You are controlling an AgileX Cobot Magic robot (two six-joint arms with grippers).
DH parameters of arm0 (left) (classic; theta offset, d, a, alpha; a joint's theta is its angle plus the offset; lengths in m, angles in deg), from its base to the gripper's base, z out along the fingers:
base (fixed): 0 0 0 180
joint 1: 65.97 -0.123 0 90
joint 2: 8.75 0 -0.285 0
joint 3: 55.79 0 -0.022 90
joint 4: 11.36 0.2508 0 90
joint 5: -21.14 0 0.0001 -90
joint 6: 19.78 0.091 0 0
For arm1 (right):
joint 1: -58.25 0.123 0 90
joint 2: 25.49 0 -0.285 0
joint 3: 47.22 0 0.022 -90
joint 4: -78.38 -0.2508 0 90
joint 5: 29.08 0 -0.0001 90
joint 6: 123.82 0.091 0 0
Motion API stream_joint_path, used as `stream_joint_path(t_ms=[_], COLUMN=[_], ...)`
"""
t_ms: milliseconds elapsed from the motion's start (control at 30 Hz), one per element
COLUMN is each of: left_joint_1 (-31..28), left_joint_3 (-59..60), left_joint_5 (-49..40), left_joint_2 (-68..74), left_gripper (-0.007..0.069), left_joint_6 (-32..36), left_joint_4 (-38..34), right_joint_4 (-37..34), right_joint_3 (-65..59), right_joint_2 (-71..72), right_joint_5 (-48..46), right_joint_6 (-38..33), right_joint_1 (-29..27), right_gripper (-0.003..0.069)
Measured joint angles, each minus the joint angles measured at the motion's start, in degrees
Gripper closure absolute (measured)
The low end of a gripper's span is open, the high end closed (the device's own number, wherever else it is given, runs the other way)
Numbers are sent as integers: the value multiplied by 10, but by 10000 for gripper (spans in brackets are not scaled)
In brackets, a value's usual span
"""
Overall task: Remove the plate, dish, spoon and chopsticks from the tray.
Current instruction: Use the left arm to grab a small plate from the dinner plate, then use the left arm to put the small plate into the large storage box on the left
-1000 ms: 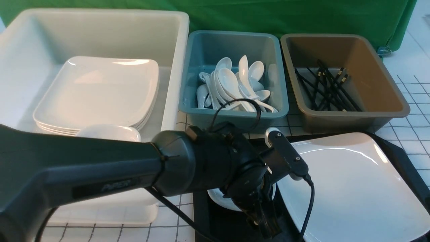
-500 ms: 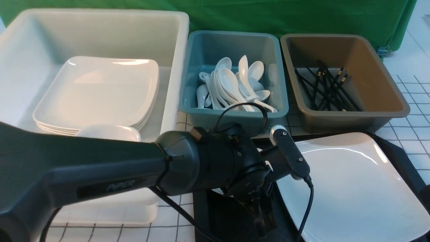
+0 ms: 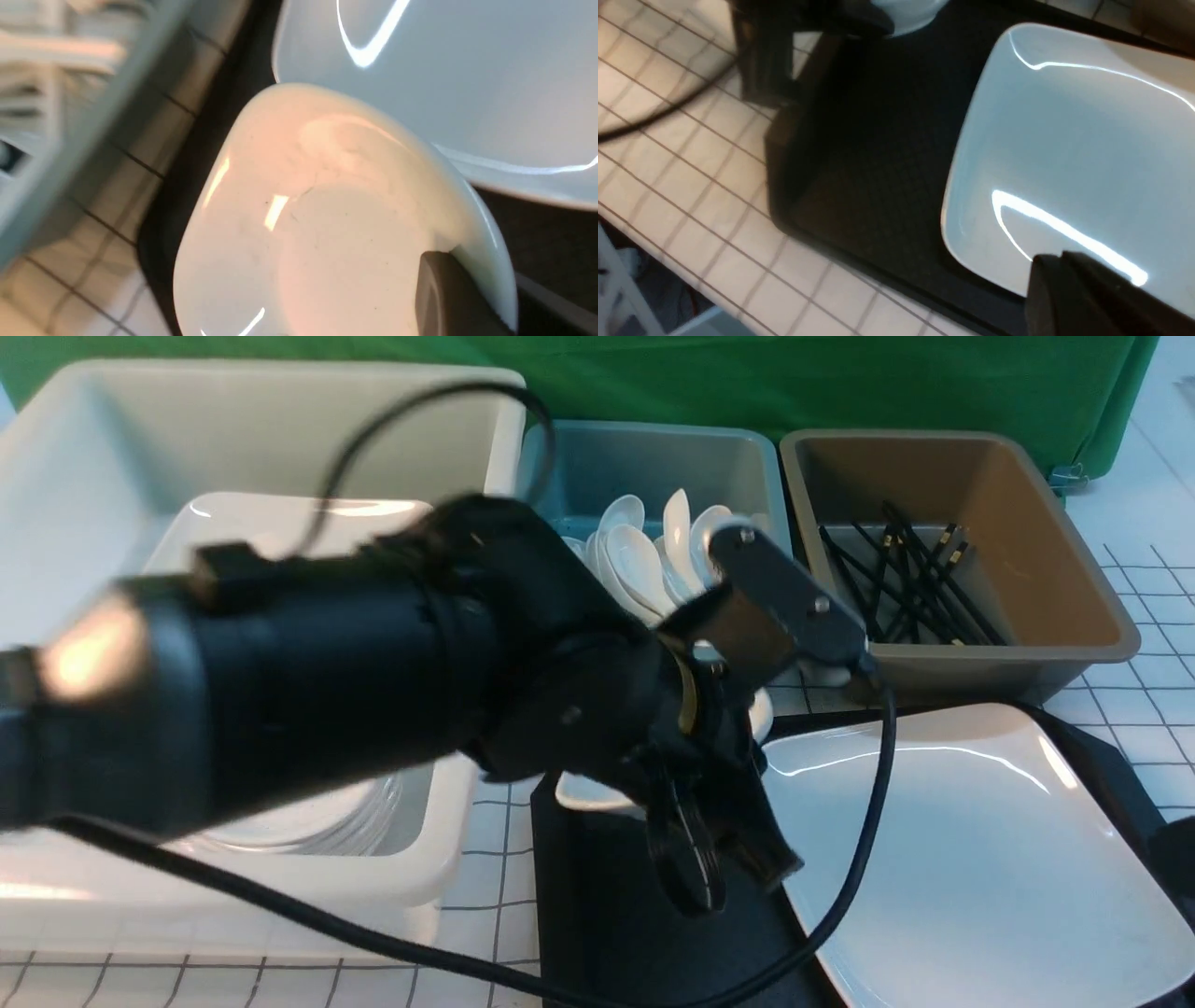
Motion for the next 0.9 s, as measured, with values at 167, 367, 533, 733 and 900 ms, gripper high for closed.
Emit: stream_joint_path(t_ms=[167,367,533,733,900], left_joint_1=[-13,-135,-256,-312,-311], left_joint_3=[-37,-47,-7,112,190], left_joint_5=[-12,-89,-139,-70,-5], left_joint_2=[-98,-161,-161,-160,-159], left_gripper=[599,599,599,599,599], left_joint_6=[-14,-41,-34,-19,-9], left_joint_4=[26,41,45,7,0], right_joint_4=[-112,-174,-166,-115,-106], right_joint_3=[35,132,241,351,400], right_joint_2=[-20,-114,-229,-343,-389], right_joint_5=[22,27,27,26,26], right_joint_6=[-76,-129,-137,-110,-100], right_joint_1=[0,2,62,144,157], right_gripper=[654,654,654,654,654])
